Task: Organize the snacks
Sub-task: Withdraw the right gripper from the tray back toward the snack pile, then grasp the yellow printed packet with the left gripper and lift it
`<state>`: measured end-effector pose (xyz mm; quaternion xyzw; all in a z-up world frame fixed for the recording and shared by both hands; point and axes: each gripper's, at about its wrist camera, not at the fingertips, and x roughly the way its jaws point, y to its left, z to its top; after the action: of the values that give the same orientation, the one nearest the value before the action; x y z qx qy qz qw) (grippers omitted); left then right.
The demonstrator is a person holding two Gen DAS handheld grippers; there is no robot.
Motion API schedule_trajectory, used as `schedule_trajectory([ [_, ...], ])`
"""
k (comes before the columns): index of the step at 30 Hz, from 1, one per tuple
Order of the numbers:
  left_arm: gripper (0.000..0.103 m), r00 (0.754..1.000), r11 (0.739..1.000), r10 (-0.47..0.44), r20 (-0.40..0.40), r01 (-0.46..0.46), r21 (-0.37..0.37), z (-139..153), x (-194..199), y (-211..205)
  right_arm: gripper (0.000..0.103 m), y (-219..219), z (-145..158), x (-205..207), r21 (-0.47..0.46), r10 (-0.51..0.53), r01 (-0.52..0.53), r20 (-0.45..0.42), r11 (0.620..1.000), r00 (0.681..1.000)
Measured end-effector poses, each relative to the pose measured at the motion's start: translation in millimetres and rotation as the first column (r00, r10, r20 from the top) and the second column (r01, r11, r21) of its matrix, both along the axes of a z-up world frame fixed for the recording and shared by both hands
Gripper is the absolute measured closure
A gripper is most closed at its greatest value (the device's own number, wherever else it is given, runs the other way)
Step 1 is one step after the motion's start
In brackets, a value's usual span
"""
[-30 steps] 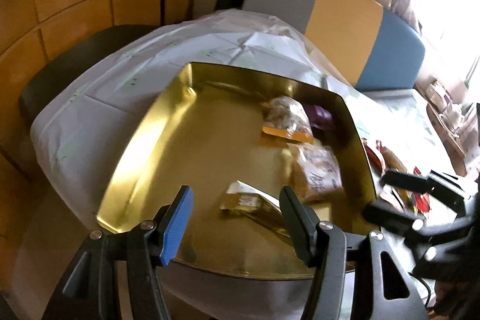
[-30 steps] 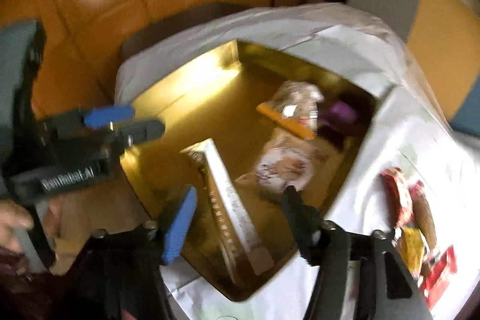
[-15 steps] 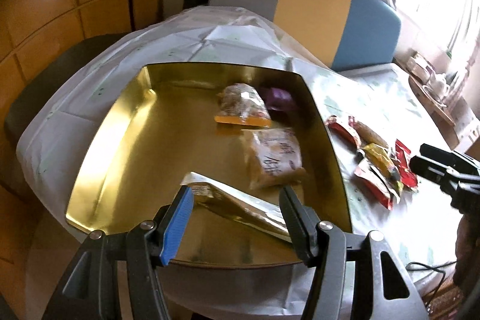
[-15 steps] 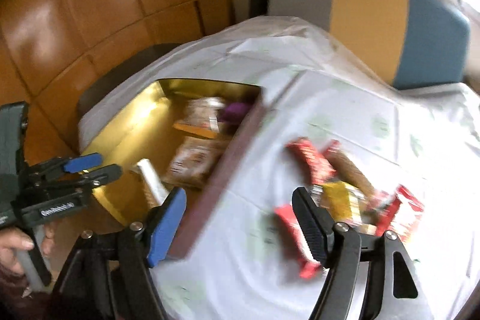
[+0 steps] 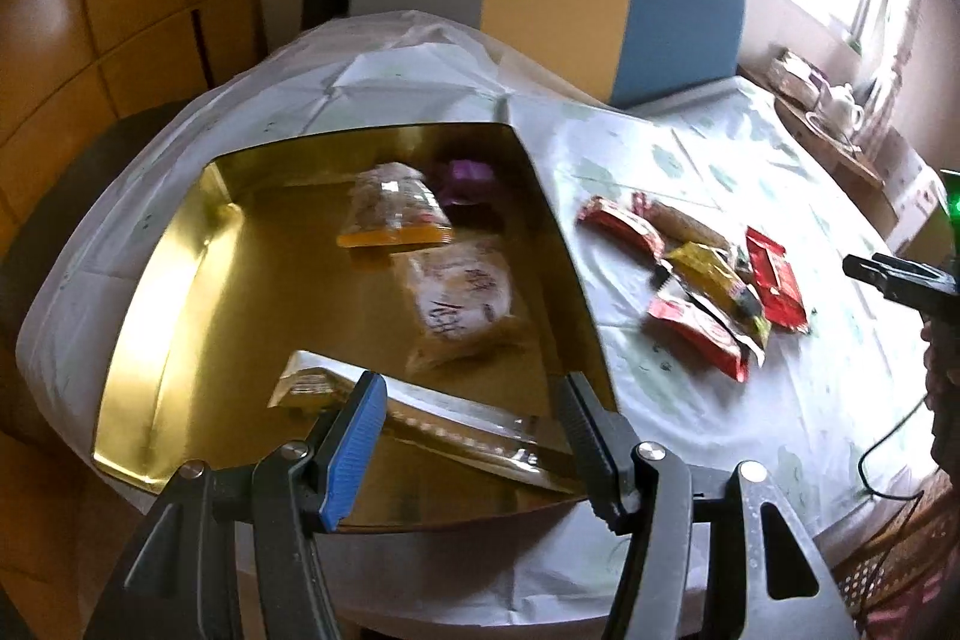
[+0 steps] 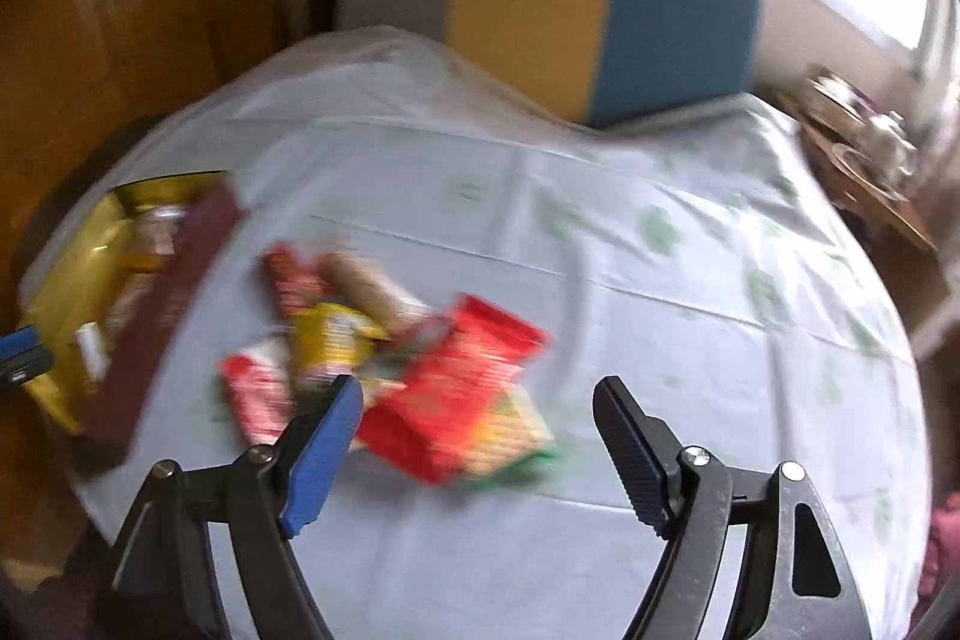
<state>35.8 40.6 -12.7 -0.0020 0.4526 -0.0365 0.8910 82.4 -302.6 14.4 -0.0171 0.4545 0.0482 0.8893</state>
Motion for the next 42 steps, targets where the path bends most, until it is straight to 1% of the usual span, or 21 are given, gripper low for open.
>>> schedule_trajectory([
  [2, 0.042, 1.0, 1.0, -0.023, -0.008, 0.023, 0.017, 0, 2, -9, 0.023, -25, -12, 3, 0.014, -0.077, 0.077, -0.02, 0.997, 0.997],
  [3, 0.042, 0.999, 0.999, -0.034, -0.009, 0.034, 0.017, 0, 3, -13, 0.023, -35, -16, 5, 0.034, -0.114, 0.115, -0.042, 0.993, 0.993],
  [4, 0.042, 0.999, 0.999, -0.047, -0.01, 0.047, 0.015, 1, 5, -18, 0.023, -44, -22, 9, 0.035, -0.163, 0.166, -0.087, 0.985, 0.983],
  [7, 0.042, 0.997, 0.997, -0.082, -0.013, 0.082, 0.009, 1, 9, -32, 0.023, -56, -23, 12, 0.046, -0.216, 0.222, -0.103, 0.974, 0.971],
  [9, 0.042, 0.994, 0.994, -0.106, -0.021, 0.106, -0.004, 0, 12, -41, 0.023, -62, -24, 13, 0.069, -0.231, 0.24, -0.12, 0.968, 0.965],
  [12, 0.042, 0.988, 0.989, -0.146, -0.047, 0.145, -0.016, -3, 16, -56, 0.023, -62, -28, 16, 0.067, -0.244, 0.255, -0.133, 0.965, 0.96],
  [14, 0.043, 0.982, 0.983, -0.183, -0.05, 0.183, -0.01, -4, 17, -67, 0.023, -63, -29, 16, 0.072, -0.251, 0.263, -0.138, 0.962, 0.958],
  [16, 0.046, 0.973, 0.976, -0.22, -0.066, 0.219, -0.02, -7, 19, -76, 0.023, -63, -29, 16, 0.073, -0.254, 0.265, -0.139, 0.961, 0.957],
  [18, 0.055, 0.964, 0.97, -0.24, -0.114, 0.234, -0.069, -13, 25, -83, 0.023, -62, -30, 16, 0.068, -0.256, 0.267, -0.138, 0.961, 0.957],
  [19, 0.056, 0.961, 0.969, -0.245, -0.124, 0.238, -0.072, -16, 27, -88, 0.023, -62, -30, 17, 0.068, -0.257, 0.268, -0.138, 0.961, 0.957],
  [21, 0.064, 0.955, 0.964, -0.266, -0.128, 0.261, -0.055, -18, 33, -102, 0.023, -63, -29, 16, 0.074, -0.259, 0.27, -0.134, 0.96, 0.957],
  [24, 0.065, 0.939, 0.95, -0.306, -0.158, 0.29, -0.115, -21, 46, -120, 0.023, -65, -25, 15, 0.085, -0.261, 0.272, -0.128, 0.958, 0.957],
  [29, 0.065, 0.94, 0.95, -0.295, -0.173, 0.27, -0.155, -22, 73, -147, 0.023, -64, -22, 14, 0.091, -0.255, 0.266, -0.118, 0.96, 0.96],
  [31, 0.064, 0.94, 0.951, -0.288, -0.184, 0.258, -0.169, -26, 85, -157, 0.021, -63, -21, 14, 0.093, -0.251, 0.262, -0.116, 0.961, 0.961],
  [34, 0.061, 0.938, 0.961, -0.242, -0.248, 0.197, -0.192, -41, 110, -166, 0.021, -62, -20, 14, 0.095, -0.245, 0.256, -0.111, 0.962, 0.963],
  [36, 0.056, 0.934, 0.969, -0.19, -0.301, 0.129, -0.212, -55, 127, -168, 0.02, -62, -18, 14, 0.097, -0.244, 0.254, -0.107, 0.962, 0.964],
  [37, 0.054, 0.932, 0.969, -0.181, -0.314, 0.113, -0.222, -58, 132, -169, 0.02, -62, -18, 14, 0.099, -0.242, 0.253, -0.105, 0.962, 0.965],
  [38, 0.049, 0.927, 0.966, -0.181, -0.328, 0.106, -0.234, -63, 139, -173, 0.02, -62, -17, 13, 0.103, -0.242, 0.252, -0.102, 0.962, 0.965],
  [39, 0.041, 0.925, 0.969, -0.178, -0.337, 0.104, -0.225, -67, 144, -176, 0.02, -62, -16, 14, 0.105, -0.242, 0.252, -0.099, 0.962, 0.965],
  [41, 0.04, 0.927, 0.983, -0.145, -0.347, 0.095, -0.156, -76, 151, -185, 0.019, -63, -15, 14, 0.114, -0.241, 0.251, -0.096, 0.961, 0.966],
  [42, 0.04, 0.924, 0.985, -0.147, -0.352, 0.105, -0.134, -81, 154, -189, 0.019, -63, -15, 15, 0.116, -0.241, 0.252, -0.097, 0.961, 0.966],
])
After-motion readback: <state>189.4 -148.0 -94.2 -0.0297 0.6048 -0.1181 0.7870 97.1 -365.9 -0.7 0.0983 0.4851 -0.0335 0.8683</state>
